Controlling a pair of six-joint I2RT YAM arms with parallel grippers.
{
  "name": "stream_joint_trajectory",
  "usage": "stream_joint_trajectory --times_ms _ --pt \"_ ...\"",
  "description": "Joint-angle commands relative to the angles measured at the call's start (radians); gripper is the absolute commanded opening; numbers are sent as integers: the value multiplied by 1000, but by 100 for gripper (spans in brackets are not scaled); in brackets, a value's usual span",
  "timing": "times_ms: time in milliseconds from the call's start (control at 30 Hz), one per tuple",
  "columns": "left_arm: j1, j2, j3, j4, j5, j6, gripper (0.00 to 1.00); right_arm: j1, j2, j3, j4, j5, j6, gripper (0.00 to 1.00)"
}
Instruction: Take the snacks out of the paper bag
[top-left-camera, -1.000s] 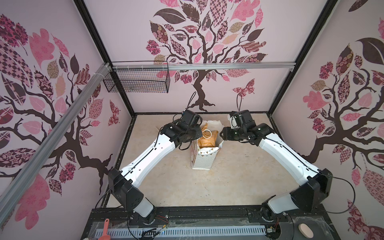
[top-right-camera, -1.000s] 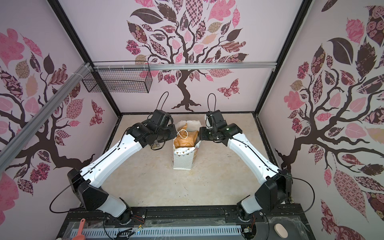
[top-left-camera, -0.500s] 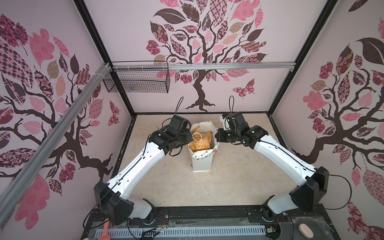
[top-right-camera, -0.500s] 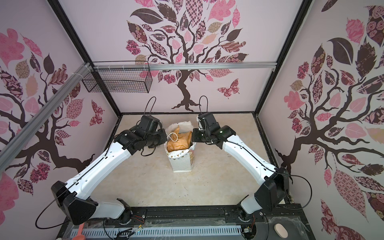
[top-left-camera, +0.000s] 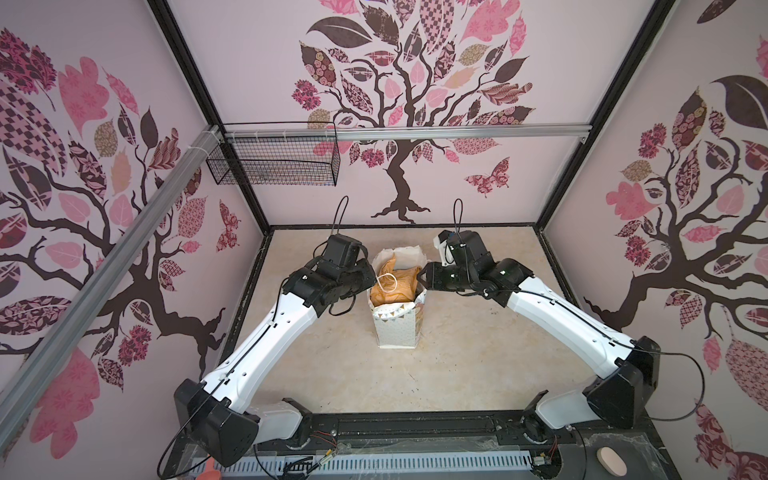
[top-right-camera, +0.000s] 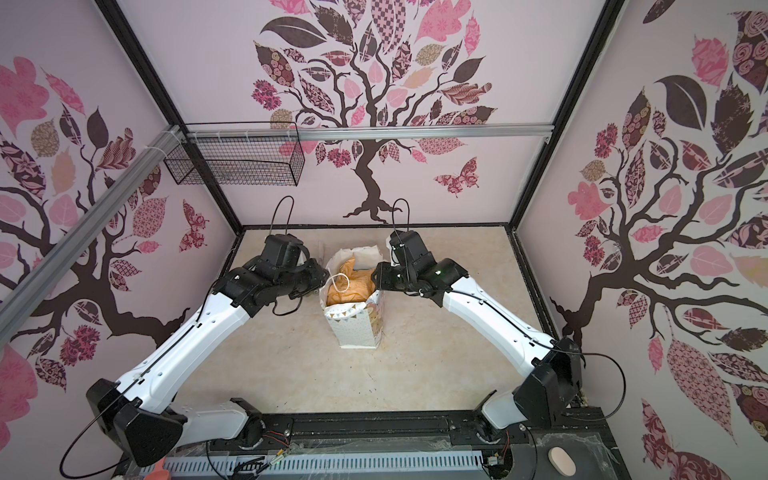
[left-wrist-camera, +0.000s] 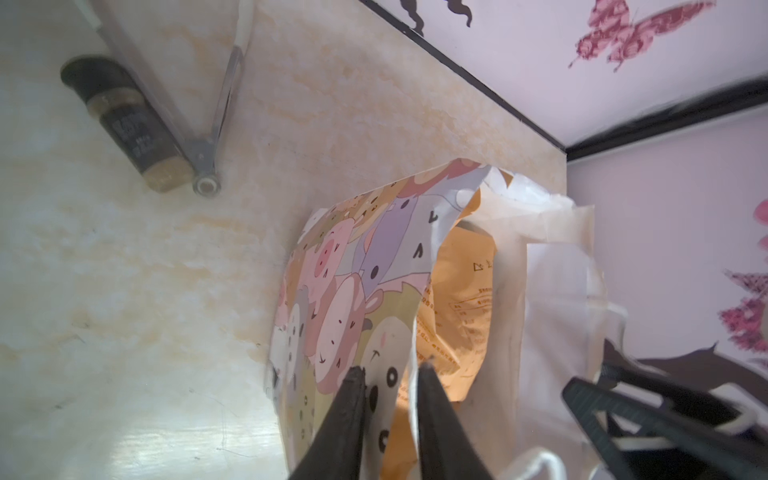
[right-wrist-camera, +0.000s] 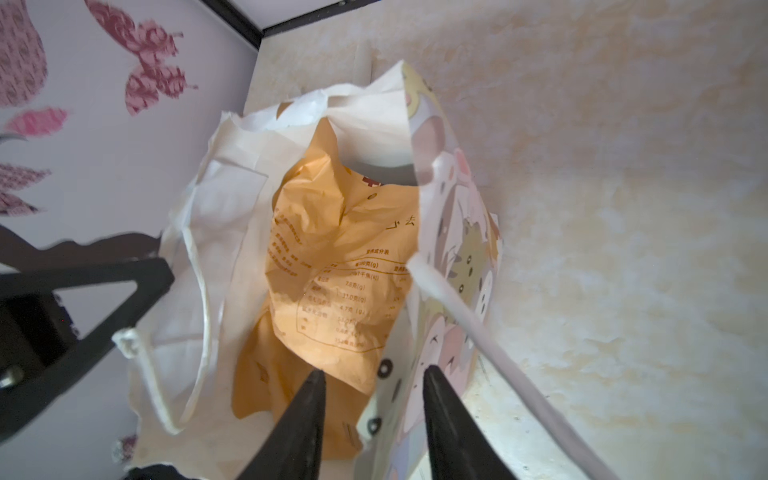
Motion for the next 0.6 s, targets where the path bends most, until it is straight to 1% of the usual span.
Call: stream_joint_trajectory --times_ms 0,67,133,300,400,567 --pt "3 -63 -12 37 -30 27 38 7 -86 36 -29 68 -23 56" --pt "1 -92 -12 34 -55 42 41 8 -117 42 -32 73 -36 62" --pt "3 -122 -7 27 -78 66 43 8 -146 51 -35 77 -41 65" --pt "1 -192 27 11 -110 139 45 8 -212 87 -34 80 -43 68" --pt "1 -229 51 17 -53 231 47 8 -209 150 -69 72 -51 68" --pt "1 -286 81 16 115 417 56 13 -150 277 -174 44 -71 68"
